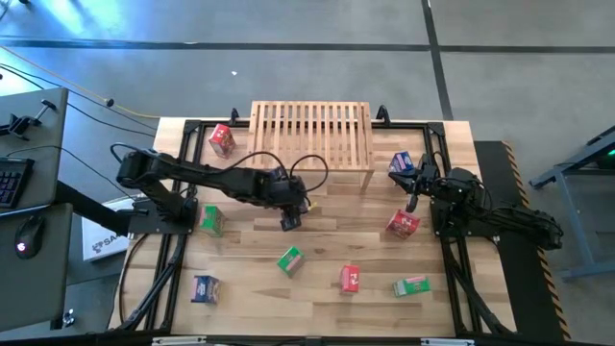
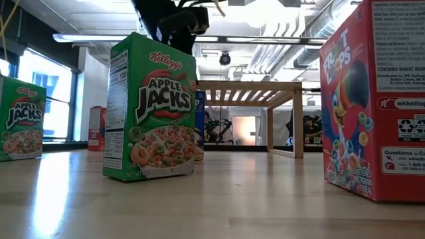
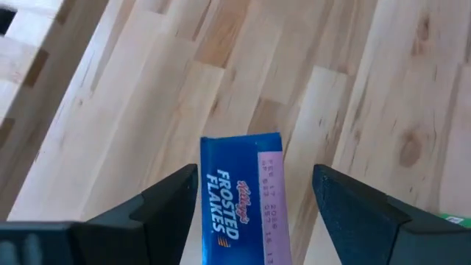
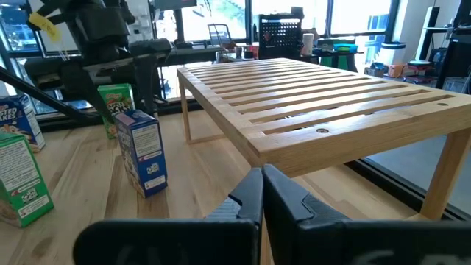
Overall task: Stack cereal on shelf
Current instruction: Put the middle blue cereal box on the shelf
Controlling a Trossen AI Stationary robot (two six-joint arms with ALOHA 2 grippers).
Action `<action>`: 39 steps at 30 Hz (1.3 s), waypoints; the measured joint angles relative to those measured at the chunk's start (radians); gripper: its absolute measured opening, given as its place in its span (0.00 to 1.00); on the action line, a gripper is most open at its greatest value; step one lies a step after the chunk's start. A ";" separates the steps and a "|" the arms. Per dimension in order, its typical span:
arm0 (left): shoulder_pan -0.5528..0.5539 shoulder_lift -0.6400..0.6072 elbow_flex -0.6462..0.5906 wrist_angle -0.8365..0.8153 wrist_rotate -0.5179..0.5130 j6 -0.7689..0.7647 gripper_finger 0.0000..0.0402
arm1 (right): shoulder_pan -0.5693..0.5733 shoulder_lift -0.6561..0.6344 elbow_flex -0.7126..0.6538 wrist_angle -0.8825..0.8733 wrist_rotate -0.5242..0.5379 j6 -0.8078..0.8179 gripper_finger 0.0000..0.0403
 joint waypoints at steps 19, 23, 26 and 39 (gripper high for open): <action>0.010 0.000 -0.036 -0.073 0.033 -0.057 0.66 | 0.000 0.000 0.000 0.000 0.000 0.000 0.00; 0.010 0.000 -0.048 -0.068 0.031 -0.060 0.66 | 0.000 0.000 0.000 0.000 0.000 0.000 0.00; 0.010 0.000 -0.048 -0.055 0.033 -0.049 0.65 | 0.000 0.000 0.000 0.000 0.000 0.000 0.00; 0.009 0.020 -0.049 -0.016 0.078 0.004 0.41 | 0.000 0.000 0.000 0.000 0.000 0.000 0.00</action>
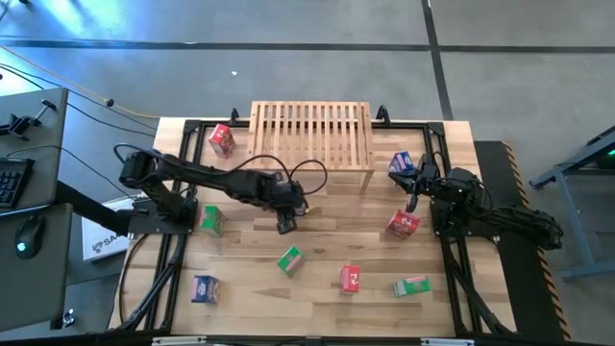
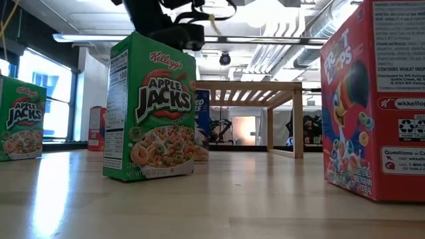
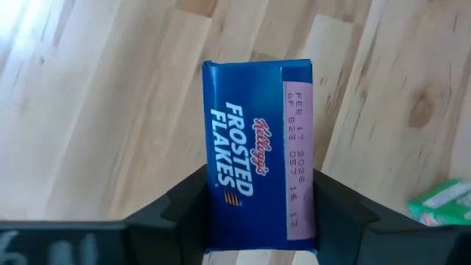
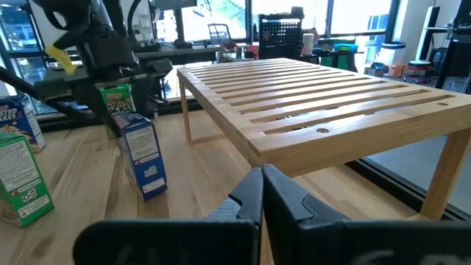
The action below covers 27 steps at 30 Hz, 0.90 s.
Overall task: Stack cereal on shelf
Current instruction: Put the middle blue cereal box on the shelf
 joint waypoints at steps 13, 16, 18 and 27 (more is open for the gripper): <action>0.006 -0.129 0.273 -0.301 0.058 0.219 0.33 | 0.000 0.017 -0.001 0.001 -0.011 0.000 0.00; 0.021 -0.161 0.361 -0.368 0.056 0.257 0.33 | 0.000 0.021 -0.001 0.000 -0.012 0.000 0.00; 0.039 -0.181 0.414 -0.401 0.049 0.295 0.33 | 0.000 0.021 -0.001 0.000 -0.012 0.000 0.00; 0.276 -0.215 0.558 -0.460 0.050 0.514 0.33 | 0.000 0.020 -0.001 0.000 -0.014 0.000 0.00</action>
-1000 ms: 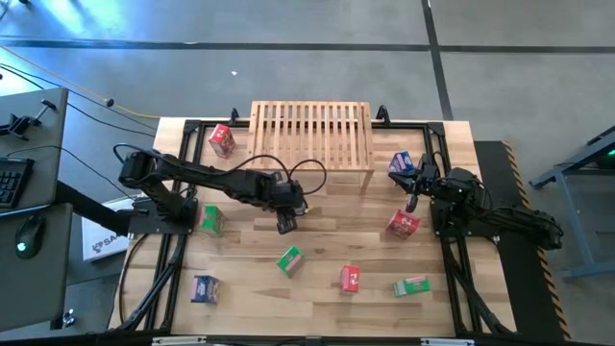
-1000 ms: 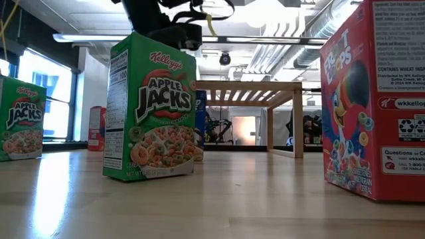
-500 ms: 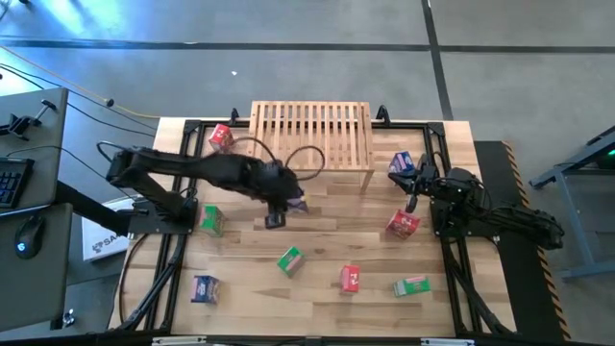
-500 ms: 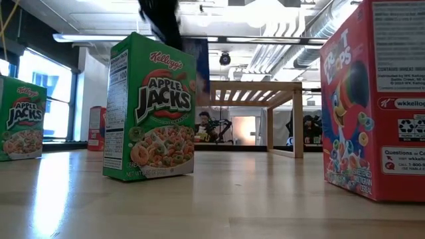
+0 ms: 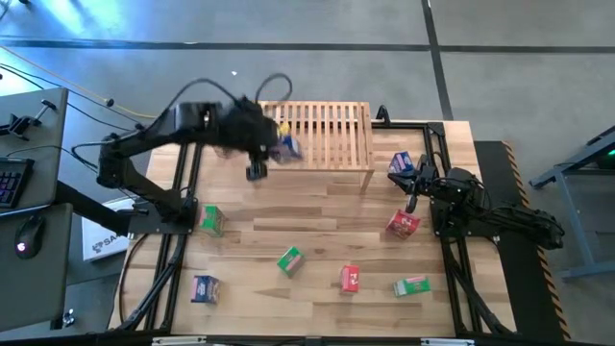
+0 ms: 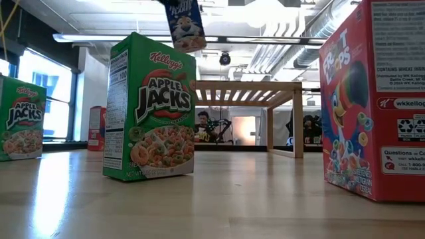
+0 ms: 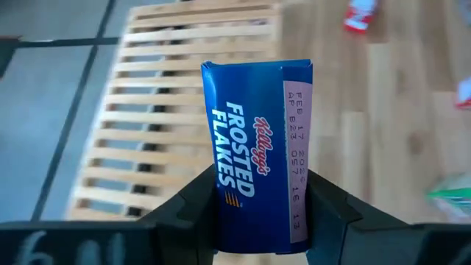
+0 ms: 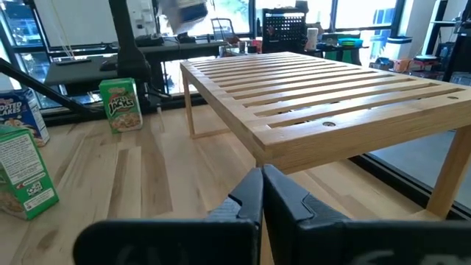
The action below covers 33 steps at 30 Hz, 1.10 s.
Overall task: Stack cereal on shelf
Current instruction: Put the middle blue cereal box on the shelf
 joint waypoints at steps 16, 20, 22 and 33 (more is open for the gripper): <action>0.389 0.107 0.007 -0.002 0.144 0.307 0.33 | 0.000 0.000 0.000 0.000 0.000 0.000 0.00; 0.441 0.147 0.007 -0.002 0.144 0.341 0.33 | 0.000 0.000 0.000 0.000 0.000 0.000 0.00; 0.459 0.163 0.007 0.000 0.145 0.358 0.33 | 0.000 0.000 0.000 0.000 0.000 0.000 0.00; 0.495 0.187 0.007 0.066 0.154 0.403 0.37 | 0.000 0.000 0.000 0.000 0.000 0.000 0.00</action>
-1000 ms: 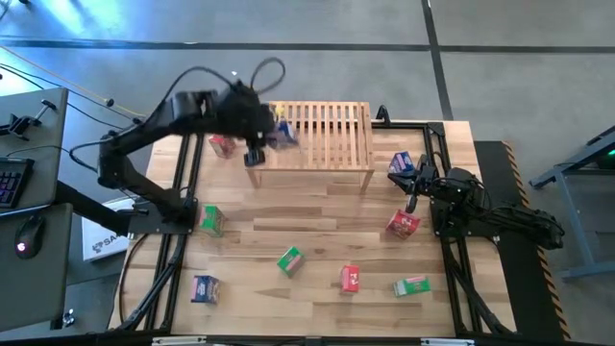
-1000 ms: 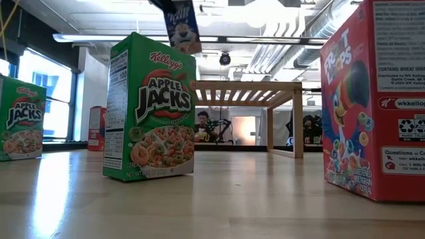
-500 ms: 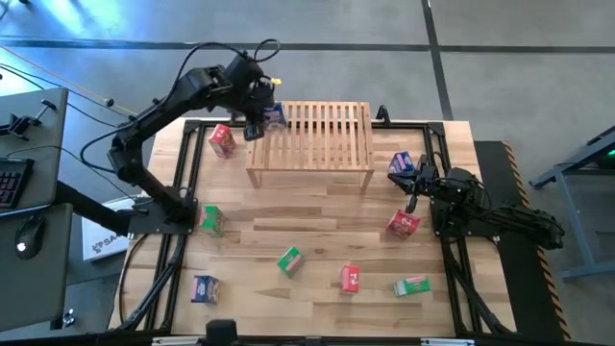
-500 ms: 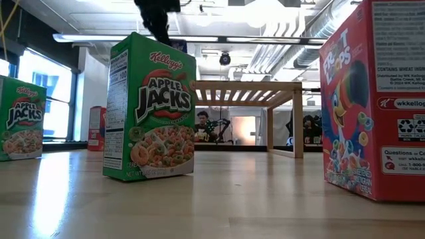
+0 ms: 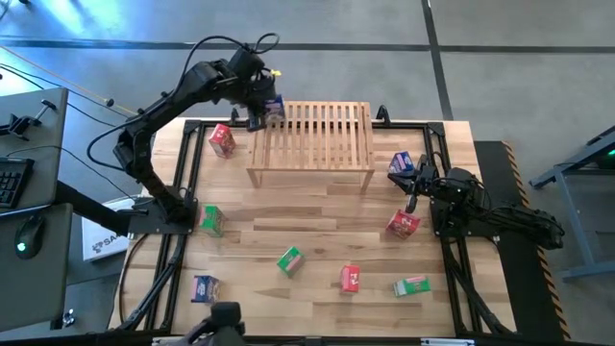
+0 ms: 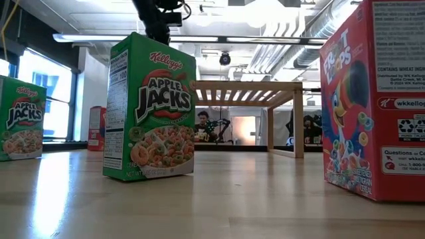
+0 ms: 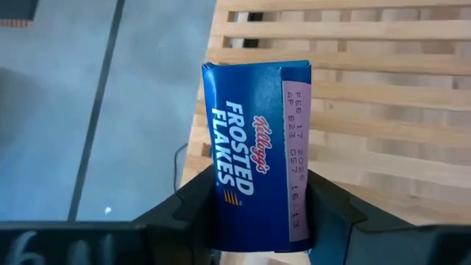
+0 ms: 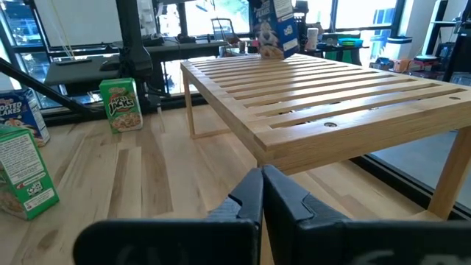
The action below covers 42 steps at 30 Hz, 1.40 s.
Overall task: Stack cereal on shelf
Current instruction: Put the middle blue cereal box on the shelf
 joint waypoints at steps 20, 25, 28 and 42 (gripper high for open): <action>-0.007 -0.001 -0.001 0.080 -0.049 0.026 0.54 | 0.000 0.000 0.000 0.000 0.000 0.000 0.00; -0.007 -0.009 -0.001 0.106 -0.053 0.037 0.54 | 0.000 0.000 0.000 0.000 0.000 0.000 0.00; -0.013 -0.031 -0.001 0.121 -0.056 0.043 0.54 | 0.000 0.000 0.000 0.000 0.000 0.000 0.00; -0.094 -0.211 -0.095 -0.005 0.055 -0.197 0.43 | 0.000 0.000 0.000 0.000 0.000 0.000 0.00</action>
